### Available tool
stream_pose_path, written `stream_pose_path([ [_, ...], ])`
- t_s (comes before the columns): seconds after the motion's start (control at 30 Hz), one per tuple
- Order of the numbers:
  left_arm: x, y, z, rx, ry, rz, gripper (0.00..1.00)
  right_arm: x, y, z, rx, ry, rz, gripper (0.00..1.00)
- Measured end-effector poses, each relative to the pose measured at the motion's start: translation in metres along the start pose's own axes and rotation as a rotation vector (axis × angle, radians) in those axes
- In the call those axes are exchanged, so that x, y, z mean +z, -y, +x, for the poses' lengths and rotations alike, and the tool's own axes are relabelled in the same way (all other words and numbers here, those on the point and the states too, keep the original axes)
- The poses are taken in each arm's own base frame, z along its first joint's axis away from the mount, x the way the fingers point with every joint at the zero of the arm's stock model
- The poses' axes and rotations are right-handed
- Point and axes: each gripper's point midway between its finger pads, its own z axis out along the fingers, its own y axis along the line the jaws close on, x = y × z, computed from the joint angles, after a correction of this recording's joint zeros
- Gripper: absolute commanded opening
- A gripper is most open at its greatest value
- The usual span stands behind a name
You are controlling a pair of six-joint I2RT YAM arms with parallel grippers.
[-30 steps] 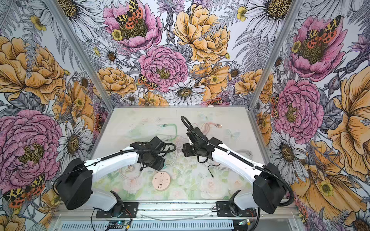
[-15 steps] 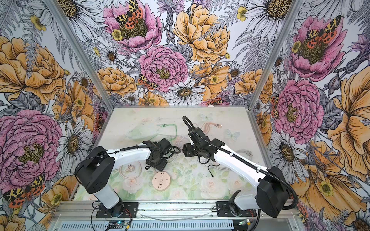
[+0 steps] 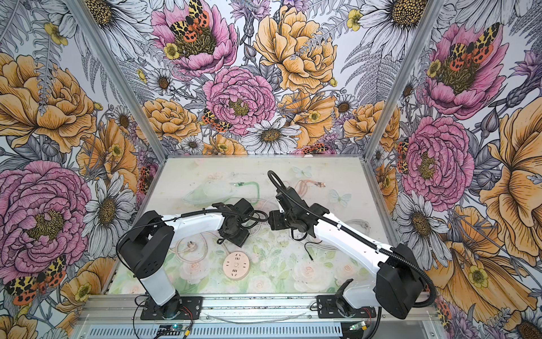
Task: Insert the plug
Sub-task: 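Grasp the small teal charger with the left gripper and lift it, then carry the teal charger toward the right gripper while the right gripper approaches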
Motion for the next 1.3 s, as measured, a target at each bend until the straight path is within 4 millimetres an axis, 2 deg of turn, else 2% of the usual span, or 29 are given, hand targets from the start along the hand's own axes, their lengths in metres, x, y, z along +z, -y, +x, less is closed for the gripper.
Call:
stream_pose_path([
  [0.3,-0.005,0.023,-0.005,0.007,0.019,0.106,0.66,0.002,0.006,0.003,0.005,-0.007,0.02,0.62],
  [0.53,-0.008,0.019,-0.009,0.023,0.046,0.114,0.66,0.002,0.007,0.003,0.006,-0.004,0.021,0.62],
  [0.77,-0.004,0.023,-0.014,0.042,0.081,0.137,0.56,0.006,0.01,0.009,0.011,-0.02,0.029,0.61],
  [0.93,-0.003,0.026,-0.015,0.048,0.09,0.152,0.38,0.006,0.01,0.009,0.011,-0.02,0.028,0.61],
  [1.1,-0.003,0.028,-0.016,0.05,0.107,0.159,0.33,0.008,0.008,0.013,0.019,-0.031,0.008,0.61],
  [1.3,-0.01,0.027,-0.01,0.047,0.126,0.163,0.3,0.017,-0.001,0.024,0.055,-0.049,-0.097,0.6],
])
